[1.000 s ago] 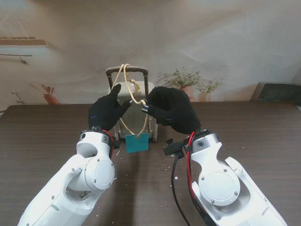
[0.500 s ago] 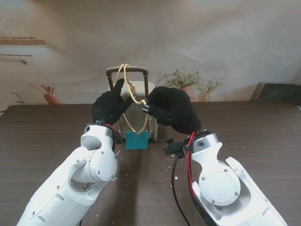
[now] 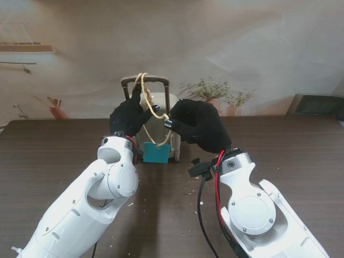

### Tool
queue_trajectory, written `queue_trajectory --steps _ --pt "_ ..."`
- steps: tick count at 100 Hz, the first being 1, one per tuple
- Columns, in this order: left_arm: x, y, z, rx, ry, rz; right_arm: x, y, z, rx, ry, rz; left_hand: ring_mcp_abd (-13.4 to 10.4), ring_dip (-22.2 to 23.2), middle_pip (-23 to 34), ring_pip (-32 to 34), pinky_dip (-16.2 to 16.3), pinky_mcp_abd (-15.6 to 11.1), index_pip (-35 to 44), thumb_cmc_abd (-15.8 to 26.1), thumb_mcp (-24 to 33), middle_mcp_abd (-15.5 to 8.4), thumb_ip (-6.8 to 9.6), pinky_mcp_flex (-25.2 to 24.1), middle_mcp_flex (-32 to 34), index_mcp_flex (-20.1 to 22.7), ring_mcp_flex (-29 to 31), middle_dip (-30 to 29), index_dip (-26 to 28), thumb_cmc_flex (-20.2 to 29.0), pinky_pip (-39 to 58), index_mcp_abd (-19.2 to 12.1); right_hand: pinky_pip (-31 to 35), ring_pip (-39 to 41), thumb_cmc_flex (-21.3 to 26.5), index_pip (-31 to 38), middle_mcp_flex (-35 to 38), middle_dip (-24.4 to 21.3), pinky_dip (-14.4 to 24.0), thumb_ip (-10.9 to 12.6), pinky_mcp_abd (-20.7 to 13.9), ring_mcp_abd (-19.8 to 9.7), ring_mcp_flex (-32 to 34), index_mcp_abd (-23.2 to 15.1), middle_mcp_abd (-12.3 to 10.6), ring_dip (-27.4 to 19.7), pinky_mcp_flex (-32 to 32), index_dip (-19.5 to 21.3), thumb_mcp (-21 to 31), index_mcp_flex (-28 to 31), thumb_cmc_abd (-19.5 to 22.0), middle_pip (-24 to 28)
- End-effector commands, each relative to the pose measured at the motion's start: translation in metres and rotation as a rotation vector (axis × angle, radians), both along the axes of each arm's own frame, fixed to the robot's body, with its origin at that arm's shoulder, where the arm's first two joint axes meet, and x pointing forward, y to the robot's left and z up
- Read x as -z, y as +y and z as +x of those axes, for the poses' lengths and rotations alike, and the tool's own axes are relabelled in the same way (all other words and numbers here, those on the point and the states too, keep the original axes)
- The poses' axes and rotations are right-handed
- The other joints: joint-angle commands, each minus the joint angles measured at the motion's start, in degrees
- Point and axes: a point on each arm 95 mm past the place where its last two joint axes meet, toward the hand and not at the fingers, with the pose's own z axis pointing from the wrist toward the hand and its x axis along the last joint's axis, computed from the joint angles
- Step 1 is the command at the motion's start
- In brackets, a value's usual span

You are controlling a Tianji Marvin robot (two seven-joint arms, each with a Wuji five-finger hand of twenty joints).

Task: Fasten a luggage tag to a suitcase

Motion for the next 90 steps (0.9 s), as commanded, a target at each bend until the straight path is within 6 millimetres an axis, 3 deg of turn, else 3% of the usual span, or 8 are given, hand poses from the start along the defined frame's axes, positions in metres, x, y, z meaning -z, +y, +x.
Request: queue_trajectory --steps 1,27,49,54,61,72,79,90 --pt "-0.002 -0.001 0.002 0.005 0.004 -0.001 0.002 0.000 0.000 -0.007 0.008 -0.012 -1.66 2.45 -0.64 -0.06 1.23 2.94 -0.32 2.54 -1.57 2.02 1.09 -0.54 -1.44 -2.08 -1.31 -1.07 -1.56 -1.38 2.02 3.55 2.60 -0.04 2.56 1.20 -1.22 0.51 1.05 -0.49 -0.76 0.07 1.93 -3.22 0.09 -0.56 0.03 1.26 -0.05 -0.98 1.18 1.04" --pt "-0.003 -0.003 0.005 0.024 -0.006 -0.073 0.002 -0.001 0.000 -0.006 0.009 -0.014 -2.47 2.45 0.30 0.29 2.24 2.81 0.62 1.73 -1.06 0.99 1.23 -1.25 -1.64 -1.38 -1.90 -0.61 -1.44 0.72 0.96 2.31 2.60 -0.02 2.55 1.20 -1.20 0.53 1.04 -0.49 -0.76 0.11 1.94 -3.22 0.00 -0.56 0.03 1.27 0.02 -0.95 1.17 1.02" --pt "-0.005 -0.005 0.008 0.060 -0.032 -0.190 0.003 -0.001 0.000 -0.006 0.008 -0.015 -3.43 2.45 3.15 1.20 3.08 1.92 3.21 -0.41 0.29 -0.72 0.92 0.91 1.34 2.47 0.25 0.20 1.09 4.54 2.33 2.46 2.60 -0.02 2.53 1.21 -1.17 0.58 1.04 -0.51 -0.76 0.08 1.95 -3.20 0.07 -0.56 0.03 1.29 0.03 -0.93 1.14 0.99" --pt "-0.005 -0.006 0.008 0.071 -0.020 -0.228 0.003 -0.002 -0.001 -0.005 0.008 -0.015 -3.99 2.45 3.88 1.69 3.00 1.18 3.91 -0.94 0.82 -1.06 0.85 1.49 1.93 3.37 0.64 0.39 1.75 5.27 2.91 2.91 2.60 -0.02 2.51 1.20 -1.16 0.58 1.04 -0.51 -0.76 0.07 1.95 -3.19 0.07 -0.56 0.03 1.29 0.05 -0.93 1.15 0.98" --pt "-0.006 -0.009 0.008 0.078 -0.009 -0.299 0.003 -0.002 -0.001 -0.006 0.009 -0.016 -2.39 2.45 4.75 1.40 2.80 2.43 4.88 -1.98 2.16 -0.83 0.74 2.36 3.23 4.87 2.12 0.52 2.57 6.93 3.56 2.85 2.60 -0.02 2.51 1.18 -1.16 0.59 1.04 -0.51 -0.76 0.05 1.96 -3.24 0.07 -0.56 0.03 1.28 0.07 -0.95 1.12 0.97" --pt "-0.006 -0.010 0.009 0.086 -0.011 -0.346 0.003 -0.002 -0.002 -0.006 0.010 -0.016 -3.91 2.45 5.74 2.31 2.17 0.89 5.92 -3.15 4.65 -1.27 0.21 3.58 4.25 5.91 2.86 0.72 3.53 9.55 4.92 2.13 2.60 -0.03 2.52 1.20 -1.19 0.60 1.04 -0.52 -0.76 0.08 1.96 -3.20 0.10 -0.57 0.03 1.30 0.06 -0.91 1.18 0.96" --pt "-0.006 -0.010 0.009 0.095 -0.019 -0.374 0.003 -0.002 -0.002 -0.005 0.010 -0.016 -5.06 2.45 6.39 2.91 1.69 0.17 6.36 -3.78 6.30 -3.52 -0.05 4.14 4.88 6.47 2.96 0.85 3.88 10.97 5.35 1.57 2.60 -0.03 2.53 1.18 -1.20 0.61 1.04 -0.53 -0.76 0.09 1.96 -3.20 0.07 -0.57 0.03 1.29 0.02 -0.93 1.14 0.95" --pt "-0.007 -0.014 0.008 0.124 -0.002 -0.483 0.003 -0.002 -0.002 -0.005 0.009 -0.016 -4.59 2.45 6.80 3.25 1.41 0.46 6.74 -4.79 7.73 -3.21 -0.29 4.72 5.72 7.37 3.71 0.91 4.12 11.99 5.95 0.96 2.60 -0.03 2.56 1.19 -1.17 0.63 1.04 -0.51 -0.76 0.11 1.97 -3.16 0.08 -0.57 0.03 1.29 0.06 -0.90 1.16 0.96"
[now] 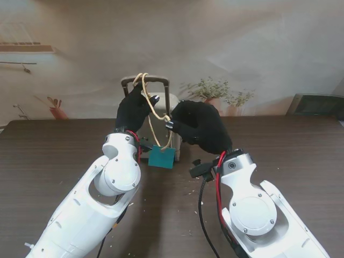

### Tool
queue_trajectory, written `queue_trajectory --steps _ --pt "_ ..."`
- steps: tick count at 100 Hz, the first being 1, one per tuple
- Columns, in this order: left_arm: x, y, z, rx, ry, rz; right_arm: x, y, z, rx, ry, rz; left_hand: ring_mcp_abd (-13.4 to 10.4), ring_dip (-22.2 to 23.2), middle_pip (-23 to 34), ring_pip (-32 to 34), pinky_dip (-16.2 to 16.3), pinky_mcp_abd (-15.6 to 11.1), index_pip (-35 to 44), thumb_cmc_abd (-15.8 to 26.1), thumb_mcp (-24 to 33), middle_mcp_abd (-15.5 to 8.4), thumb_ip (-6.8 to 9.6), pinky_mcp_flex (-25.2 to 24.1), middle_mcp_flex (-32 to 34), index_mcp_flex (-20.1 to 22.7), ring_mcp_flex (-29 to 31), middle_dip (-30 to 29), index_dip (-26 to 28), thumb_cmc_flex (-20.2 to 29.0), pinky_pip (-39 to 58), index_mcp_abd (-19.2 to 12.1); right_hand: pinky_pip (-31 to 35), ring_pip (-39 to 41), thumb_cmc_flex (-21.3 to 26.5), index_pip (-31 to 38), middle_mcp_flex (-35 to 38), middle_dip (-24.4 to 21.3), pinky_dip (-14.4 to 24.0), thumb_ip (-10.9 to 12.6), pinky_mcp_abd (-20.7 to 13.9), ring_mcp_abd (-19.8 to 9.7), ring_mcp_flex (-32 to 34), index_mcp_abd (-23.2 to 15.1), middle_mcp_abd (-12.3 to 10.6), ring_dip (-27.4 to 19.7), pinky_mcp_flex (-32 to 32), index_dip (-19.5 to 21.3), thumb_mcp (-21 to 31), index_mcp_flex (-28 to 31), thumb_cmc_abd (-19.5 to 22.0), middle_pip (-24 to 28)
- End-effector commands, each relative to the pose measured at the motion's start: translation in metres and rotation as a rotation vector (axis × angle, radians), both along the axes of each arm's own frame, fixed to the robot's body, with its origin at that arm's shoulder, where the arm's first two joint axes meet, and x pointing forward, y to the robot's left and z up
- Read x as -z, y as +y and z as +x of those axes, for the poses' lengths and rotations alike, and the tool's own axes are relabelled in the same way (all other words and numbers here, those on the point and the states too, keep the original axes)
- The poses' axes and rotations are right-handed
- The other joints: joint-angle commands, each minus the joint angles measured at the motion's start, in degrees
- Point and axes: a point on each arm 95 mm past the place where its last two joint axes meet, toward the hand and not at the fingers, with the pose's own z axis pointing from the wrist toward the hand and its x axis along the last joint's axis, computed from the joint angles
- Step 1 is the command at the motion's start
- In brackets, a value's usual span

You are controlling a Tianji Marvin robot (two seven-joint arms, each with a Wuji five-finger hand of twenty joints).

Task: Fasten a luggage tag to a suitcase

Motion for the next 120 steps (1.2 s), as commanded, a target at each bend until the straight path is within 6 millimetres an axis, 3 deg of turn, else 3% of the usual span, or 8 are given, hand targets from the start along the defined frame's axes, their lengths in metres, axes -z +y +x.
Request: queue_trajectory --steps 1,15,44,82,89,99,108,120 --pt "-0.005 -0.006 -0.002 0.030 0.014 -0.066 0.001 0.000 -0.001 -0.011 0.003 -0.010 -2.91 2.45 2.61 1.05 -0.22 -0.87 -0.02 -1.34 1.65 -0.01 -0.87 1.31 2.17 1.38 1.52 0.94 1.12 2.53 6.16 0.41 2.60 -0.03 2.55 1.19 -1.17 0.63 1.04 -0.51 -0.76 0.12 1.97 -3.16 0.08 -0.57 0.03 1.29 0.06 -0.89 1.16 0.95" --pt "-0.005 -0.008 -0.004 0.048 0.024 -0.122 0.001 0.001 -0.002 -0.012 0.004 -0.011 -2.93 2.45 2.70 1.20 -0.46 -0.74 -0.52 -1.92 2.64 0.21 -1.09 1.70 2.51 1.76 1.83 0.99 0.88 2.14 6.52 0.22 2.60 -0.03 2.53 1.18 -1.17 0.65 1.04 -0.52 -0.76 0.07 1.96 -3.21 0.05 -0.57 0.03 1.29 0.06 -0.89 1.12 0.94" --pt "-0.003 -0.009 -0.001 0.086 0.032 -0.234 0.002 0.002 -0.002 -0.014 0.006 -0.014 -2.96 2.45 2.44 1.27 -1.75 -0.90 2.21 -4.82 10.90 0.60 -2.09 2.66 4.03 4.96 2.76 1.21 2.52 -1.51 7.26 -1.74 2.60 -0.03 2.56 1.18 -1.17 0.67 1.04 -0.52 -0.76 0.03 1.99 -3.27 0.08 -0.57 0.03 1.31 0.07 -0.87 1.12 0.92" --pt "-0.001 -0.013 0.003 0.088 0.052 -0.323 0.003 0.003 -0.001 -0.018 0.007 -0.018 -5.12 2.44 1.77 2.90 -2.89 -1.70 26.00 -7.40 14.27 1.01 -2.50 3.97 5.81 4.76 2.96 1.37 15.54 -4.37 8.13 -6.77 2.60 -0.03 2.56 1.20 -1.17 0.70 1.04 -0.53 -0.76 0.05 1.98 -3.21 0.08 -0.57 0.03 1.32 0.12 -0.84 1.13 0.92" --pt "-0.002 -0.014 0.004 0.087 0.053 -0.357 0.003 0.003 -0.001 -0.019 0.007 -0.019 -5.38 2.45 1.61 3.11 -3.10 -1.77 29.51 -8.77 13.05 1.14 -3.57 4.29 6.40 5.54 3.14 1.38 17.08 -3.35 8.31 -8.42 2.60 -0.04 2.56 1.19 -1.16 0.70 1.04 -0.52 -0.76 0.09 1.95 -3.21 0.06 -0.57 0.03 1.32 0.14 -0.85 1.14 0.93" --pt "-0.002 -0.015 0.004 0.092 0.061 -0.394 0.003 0.003 -0.001 -0.018 0.008 -0.020 -5.87 2.45 1.34 3.26 -3.33 -1.93 35.13 -10.02 9.53 1.40 -3.57 4.44 6.94 6.53 3.01 1.39 18.38 -1.17 8.45 -11.22 2.60 -0.04 2.53 1.19 -1.17 0.69 1.04 -0.54 -0.76 0.10 1.95 -3.19 0.09 -0.57 0.03 1.32 0.13 -0.85 1.18 0.90" --pt "-0.003 -0.017 0.004 0.092 0.075 -0.432 0.003 0.003 -0.001 -0.018 0.008 -0.019 -6.53 2.43 1.27 3.76 -3.51 -2.19 43.19 -9.93 4.24 1.49 -2.30 4.53 7.13 6.17 2.71 1.48 17.62 1.97 8.67 -13.44 2.60 -0.04 2.56 1.19 -1.20 0.70 1.04 -0.54 -0.76 0.10 1.95 -3.18 0.09 -0.57 0.03 1.33 0.13 -0.85 1.14 0.90" --pt "-0.002 -0.017 0.003 0.093 0.101 -0.471 0.004 0.002 -0.001 -0.018 0.008 -0.020 -7.57 2.41 1.33 4.53 -3.38 -2.41 49.72 -9.46 3.16 1.56 -2.09 4.23 6.95 6.45 1.82 1.67 19.98 2.57 8.83 -15.83 2.60 -0.04 2.54 1.18 -1.19 0.71 1.04 -0.54 -0.76 0.10 1.95 -3.20 0.09 -0.57 0.03 1.33 0.18 -0.85 1.16 0.89"
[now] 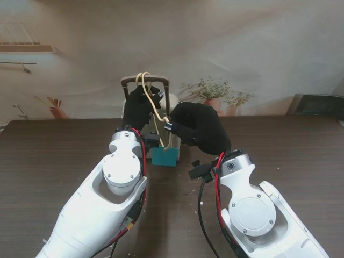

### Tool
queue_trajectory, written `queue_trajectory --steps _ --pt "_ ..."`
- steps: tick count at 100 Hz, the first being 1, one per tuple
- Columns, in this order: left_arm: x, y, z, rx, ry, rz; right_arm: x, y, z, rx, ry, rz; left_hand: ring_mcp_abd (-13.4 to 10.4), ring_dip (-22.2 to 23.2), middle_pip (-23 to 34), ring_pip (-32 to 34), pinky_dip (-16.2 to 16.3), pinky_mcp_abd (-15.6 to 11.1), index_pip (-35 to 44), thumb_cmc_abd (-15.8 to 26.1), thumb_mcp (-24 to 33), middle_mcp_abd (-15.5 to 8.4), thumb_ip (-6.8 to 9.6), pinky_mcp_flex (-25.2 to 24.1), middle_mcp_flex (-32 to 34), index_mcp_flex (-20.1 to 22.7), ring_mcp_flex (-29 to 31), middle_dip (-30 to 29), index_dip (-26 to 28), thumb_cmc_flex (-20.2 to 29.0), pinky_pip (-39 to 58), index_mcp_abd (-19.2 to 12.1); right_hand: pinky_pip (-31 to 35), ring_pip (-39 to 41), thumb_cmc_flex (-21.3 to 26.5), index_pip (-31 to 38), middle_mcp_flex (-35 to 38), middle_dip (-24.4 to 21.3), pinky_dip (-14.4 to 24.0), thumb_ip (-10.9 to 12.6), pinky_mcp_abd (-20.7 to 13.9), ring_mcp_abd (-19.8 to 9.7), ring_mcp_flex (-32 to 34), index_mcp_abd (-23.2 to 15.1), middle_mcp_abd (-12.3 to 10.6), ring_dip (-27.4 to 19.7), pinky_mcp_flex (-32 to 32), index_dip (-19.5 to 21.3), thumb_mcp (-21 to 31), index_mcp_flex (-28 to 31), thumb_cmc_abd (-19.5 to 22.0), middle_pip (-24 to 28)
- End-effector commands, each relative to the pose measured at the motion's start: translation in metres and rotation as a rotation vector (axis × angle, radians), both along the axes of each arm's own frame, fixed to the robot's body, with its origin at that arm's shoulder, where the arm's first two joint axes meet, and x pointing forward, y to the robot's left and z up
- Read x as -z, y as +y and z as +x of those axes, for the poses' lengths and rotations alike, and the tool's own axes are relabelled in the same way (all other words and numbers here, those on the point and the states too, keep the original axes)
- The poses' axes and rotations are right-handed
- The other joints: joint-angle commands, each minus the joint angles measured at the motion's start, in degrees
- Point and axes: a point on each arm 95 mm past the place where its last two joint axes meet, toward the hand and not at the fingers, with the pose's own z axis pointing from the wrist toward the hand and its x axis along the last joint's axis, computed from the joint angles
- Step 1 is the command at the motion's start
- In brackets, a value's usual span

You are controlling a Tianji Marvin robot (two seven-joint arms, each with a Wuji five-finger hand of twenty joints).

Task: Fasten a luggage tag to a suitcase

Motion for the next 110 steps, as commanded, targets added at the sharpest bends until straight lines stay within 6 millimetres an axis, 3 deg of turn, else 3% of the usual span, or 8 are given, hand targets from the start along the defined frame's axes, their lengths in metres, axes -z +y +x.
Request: queue_trajectory --steps 1,27,51,64,91,93,95,110 --pt "-0.005 -0.004 -0.003 0.021 0.002 -0.017 0.002 0.000 0.000 -0.011 0.005 -0.011 -7.66 2.40 1.10 1.15 -0.64 -2.41 4.14 -1.61 -1.89 1.76 0.17 0.97 2.97 0.93 -0.35 1.70 1.93 2.53 8.06 -9.97 2.60 -0.04 2.50 1.18 -1.19 0.71 1.04 -0.56 -0.76 0.10 1.95 -3.20 0.04 -0.57 0.03 1.33 0.14 -0.85 1.13 0.89" --pt "-0.004 -0.002 -0.006 0.051 0.051 -0.107 0.003 0.002 0.000 -0.015 0.009 -0.013 -7.93 2.44 1.07 1.63 -0.11 -2.08 12.14 0.15 -2.14 1.40 -0.17 -0.59 1.98 0.90 -1.80 2.68 6.01 3.01 7.71 -12.75 2.60 -0.04 2.55 1.18 -1.13 0.71 1.04 -0.54 -0.76 0.21 1.93 -3.22 0.08 -0.56 0.03 1.34 0.20 -0.82 1.10 0.89" --pt "-0.002 0.000 -0.009 0.068 0.059 -0.128 0.004 0.002 0.000 -0.018 0.011 -0.012 -6.22 2.45 0.78 0.92 2.69 1.53 10.79 5.50 -7.27 0.24 -0.13 -4.08 -0.33 -0.85 -4.01 5.06 11.51 6.53 3.67 -12.32 2.56 -0.03 2.53 1.17 -1.22 0.74 1.04 -0.55 -0.71 0.22 1.93 -3.28 0.07 -0.55 -0.03 1.36 0.14 -0.86 1.16 0.90" --pt "-0.003 0.001 -0.012 0.072 0.055 -0.161 0.004 0.002 0.000 -0.018 0.011 -0.012 -3.51 2.45 0.67 -0.36 3.82 4.09 8.89 9.96 -11.77 1.23 0.22 -4.80 -0.83 -1.14 -3.76 5.09 10.94 11.44 2.33 -10.19 2.55 -0.03 2.53 1.15 -1.20 0.74 1.04 -0.55 -0.71 0.22 1.93 -3.25 0.05 -0.55 -0.04 1.36 0.12 -0.88 1.19 0.90" --pt "-0.004 0.005 -0.019 0.089 0.050 -0.191 0.004 0.003 0.000 -0.020 0.011 -0.009 9.09 1.84 -4.65 -11.45 6.30 11.15 0.74 11.47 -12.33 4.80 0.57 -7.12 1.26 2.79 0.53 1.99 1.41 14.68 -1.40 -3.58 2.51 -0.03 2.52 1.15 -1.20 0.75 1.04 -0.54 -0.69 0.22 1.93 -3.20 0.03 -0.55 -0.16 1.37 0.04 -0.87 1.20 0.92" --pt "-0.004 0.005 -0.020 0.087 0.051 -0.194 0.004 0.004 0.000 -0.020 0.011 -0.009 15.13 -0.42 -5.97 -15.56 6.59 11.54 0.01 11.10 -12.08 5.10 0.59 -7.21 1.84 3.64 0.28 1.22 0.61 14.67 -1.67 -3.16 2.51 -0.03 2.54 1.14 -1.21 0.74 1.04 -0.54 -0.68 0.22 1.93 -3.20 0.03 -0.55 -0.16 1.36 0.05 -0.87 1.20 0.92" --pt "-0.004 0.006 -0.021 0.086 0.052 -0.197 0.004 0.004 0.000 -0.020 0.011 -0.009 16.76 -4.74 -7.85 -16.48 7.16 12.19 -0.82 10.73 -11.75 5.45 0.75 -7.38 2.64 4.57 -0.03 0.15 -0.12 14.48 -2.20 -2.54 2.50 -0.03 2.52 1.14 -1.22 0.74 1.05 -0.54 -0.68 0.22 1.93 -3.18 0.05 -0.55 -0.17 1.36 0.03 -0.87 1.22 0.91" --pt "-0.003 0.009 -0.023 0.075 0.062 -0.190 0.004 0.005 0.000 -0.022 0.013 -0.008 13.93 -36.77 -19.52 -13.64 8.61 15.56 -7.43 7.49 -10.38 7.92 0.87 -7.42 9.40 11.73 1.36 -7.67 -4.78 13.43 -4.66 0.85 2.42 -0.08 2.56 1.09 -1.38 0.76 1.07 -0.54 -0.68 0.26 1.74 -3.28 -0.09 -0.55 -0.55 1.34 -0.16 -0.95 1.43 0.91"
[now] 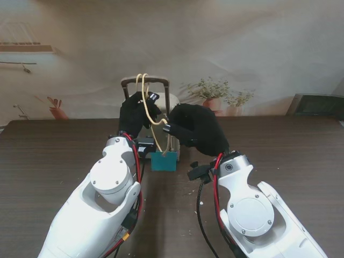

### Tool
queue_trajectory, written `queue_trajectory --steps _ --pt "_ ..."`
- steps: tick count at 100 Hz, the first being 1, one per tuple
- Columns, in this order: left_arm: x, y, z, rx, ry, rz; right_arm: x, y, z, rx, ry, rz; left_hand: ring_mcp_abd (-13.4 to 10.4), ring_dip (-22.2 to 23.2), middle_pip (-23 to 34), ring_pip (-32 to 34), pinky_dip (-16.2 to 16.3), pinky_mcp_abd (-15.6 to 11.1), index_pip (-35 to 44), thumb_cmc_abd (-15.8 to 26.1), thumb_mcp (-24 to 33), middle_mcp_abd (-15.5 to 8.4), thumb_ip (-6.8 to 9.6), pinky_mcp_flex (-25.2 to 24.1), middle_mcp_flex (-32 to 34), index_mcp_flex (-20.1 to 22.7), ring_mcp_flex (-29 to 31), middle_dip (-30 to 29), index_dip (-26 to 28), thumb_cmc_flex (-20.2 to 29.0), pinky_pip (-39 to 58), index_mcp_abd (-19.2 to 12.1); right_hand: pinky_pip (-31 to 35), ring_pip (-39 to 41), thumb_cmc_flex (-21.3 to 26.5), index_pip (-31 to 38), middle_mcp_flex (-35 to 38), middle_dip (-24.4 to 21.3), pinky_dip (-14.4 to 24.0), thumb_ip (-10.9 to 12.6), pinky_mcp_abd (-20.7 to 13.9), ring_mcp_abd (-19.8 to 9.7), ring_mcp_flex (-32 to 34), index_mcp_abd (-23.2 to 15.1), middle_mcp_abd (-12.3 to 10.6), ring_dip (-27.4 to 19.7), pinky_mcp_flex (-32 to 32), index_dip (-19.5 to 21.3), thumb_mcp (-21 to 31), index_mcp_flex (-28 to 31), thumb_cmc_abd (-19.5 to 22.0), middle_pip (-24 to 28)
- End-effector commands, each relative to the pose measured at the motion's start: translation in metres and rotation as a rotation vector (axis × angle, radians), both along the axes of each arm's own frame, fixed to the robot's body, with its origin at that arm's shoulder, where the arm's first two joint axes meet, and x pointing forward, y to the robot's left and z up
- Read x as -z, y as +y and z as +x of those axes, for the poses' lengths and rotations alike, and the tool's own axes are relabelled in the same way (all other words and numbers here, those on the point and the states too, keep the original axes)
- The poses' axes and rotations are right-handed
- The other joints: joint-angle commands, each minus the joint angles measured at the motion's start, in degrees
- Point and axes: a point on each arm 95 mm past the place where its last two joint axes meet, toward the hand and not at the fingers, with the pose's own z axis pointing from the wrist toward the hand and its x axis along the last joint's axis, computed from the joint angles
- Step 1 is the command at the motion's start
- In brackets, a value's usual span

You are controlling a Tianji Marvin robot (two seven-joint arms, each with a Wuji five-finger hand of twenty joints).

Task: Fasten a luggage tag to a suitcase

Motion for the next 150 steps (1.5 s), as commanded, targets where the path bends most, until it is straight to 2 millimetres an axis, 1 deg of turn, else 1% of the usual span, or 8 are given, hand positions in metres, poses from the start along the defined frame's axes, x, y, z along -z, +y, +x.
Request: queue_trajectory --steps 1,10,16,31,39,54,119,150 --pt "-0.003 0.000 -0.002 0.009 -0.005 0.013 0.001 0.001 0.000 -0.012 0.005 -0.007 -1.33 -13.93 -4.42 1.75 1.03 3.42 -2.36 -1.74 1.51 1.21 0.84 0.28 3.66 3.65 3.49 -4.19 -1.97 2.11 -0.40 1.90 2.42 -0.08 2.53 1.08 -1.41 0.76 1.08 -0.55 -0.68 0.25 1.73 -3.31 -0.12 -0.55 -0.49 1.34 -0.19 -0.88 1.04 0.90" --pt "-0.002 0.001 -0.003 -0.001 -0.005 0.022 0.001 0.002 0.000 -0.014 0.007 -0.008 -4.08 -32.97 -8.01 4.68 0.24 5.26 -4.80 -2.13 2.06 2.04 0.53 1.00 5.59 5.50 5.72 -7.26 -3.04 1.27 -2.05 3.51 2.49 -0.11 2.58 1.06 -1.50 0.79 1.14 -0.53 -0.77 0.30 1.54 -3.40 -0.16 -0.55 -0.75 1.36 -0.32 -0.93 1.11 0.91" --pt "-0.002 0.002 -0.003 -0.005 -0.004 0.021 0.001 0.002 0.001 -0.015 0.007 -0.008 -4.32 -35.41 -9.63 5.12 -0.03 5.75 -5.45 -2.05 1.95 2.09 0.39 1.19 6.31 6.17 5.79 -8.48 -3.62 0.74 -2.54 3.83 2.55 -0.08 2.58 1.04 -1.55 0.81 1.20 -0.51 -0.82 0.41 1.42 -3.41 -0.18 -0.52 -0.81 1.37 -0.45 -0.95 1.24 0.92" --pt "-0.002 0.003 -0.004 0.007 -0.009 0.011 0.001 0.002 0.001 -0.014 0.010 -0.009 -4.12 -36.48 -10.26 4.95 -0.29 6.58 -5.80 1.12 0.72 1.31 -0.01 -1.08 4.99 4.05 3.72 -9.63 -2.35 1.77 -4.89 4.58 2.59 -0.04 2.58 1.00 -1.74 0.86 1.28 -0.48 -0.95 0.41 1.22 -3.55 -0.30 -0.49 -1.21 1.39 -0.64 -1.03 1.36 0.97" --pt "-0.002 0.003 -0.005 0.027 -0.017 0.007 0.001 0.002 0.001 -0.014 0.012 -0.011 -3.69 -35.92 -9.43 5.30 0.86 5.62 -5.12 2.32 -0.62 0.84 0.35 -3.84 2.52 1.88 1.45 -9.51 -1.37 3.28 -5.06 3.23 2.68 0.07 2.57 0.99 -1.74 0.88 1.33 -0.47 -1.01 0.49 1.06 -3.58 -0.29 -0.44 -1.28 1.41 -0.76 -1.03 1.45 1.03" --pt "-0.001 0.004 -0.006 0.053 -0.015 0.001 0.001 0.002 0.002 -0.009 0.017 -0.011 -3.42 -35.26 -8.08 5.44 2.47 5.08 -0.76 1.83 -1.78 0.11 0.92 -5.00 2.43 2.84 0.43 -9.22 0.48 2.94 -4.96 -0.57 2.56 0.08 2.65 0.91 -2.10 0.85 1.37 -0.42 -1.03 0.64 0.62 -3.69 -0.44 -0.44 -1.77 1.43 -1.11 -1.17 1.85 0.99" --pt "0.002 0.018 -0.023 0.077 0.017 -0.008 0.007 0.009 0.025 0.123 0.011 0.002 -3.63 -34.99 -6.88 5.55 3.57 4.83 1.56 1.55 -1.59 0.56 1.06 -4.84 3.07 1.89 0.86 -8.64 0.83 3.15 -4.86 0.99 0.81 -1.15 2.70 0.68 -2.49 -0.27 1.08 -0.30 -0.88 0.84 0.03 -4.46 -0.28 -0.87 -3.25 0.96 -1.23 -1.77 1.64 0.76" --pt "0.000 0.022 -0.038 0.103 0.025 -0.014 0.021 0.012 0.041 0.169 0.025 -0.045 -3.90 -35.00 -6.73 5.56 3.74 4.45 0.96 1.60 -1.46 0.73 1.14 -4.79 3.06 1.97 0.91 -8.48 0.27 3.25 -4.72 1.36 -6.12 -8.42 5.28 -0.44 -5.00 -4.02 -1.01 0.30 -0.68 1.89 -3.96 -3.91 -0.49 -2.03 -9.86 -4.36 -3.09 -4.19 2.90 -2.47"
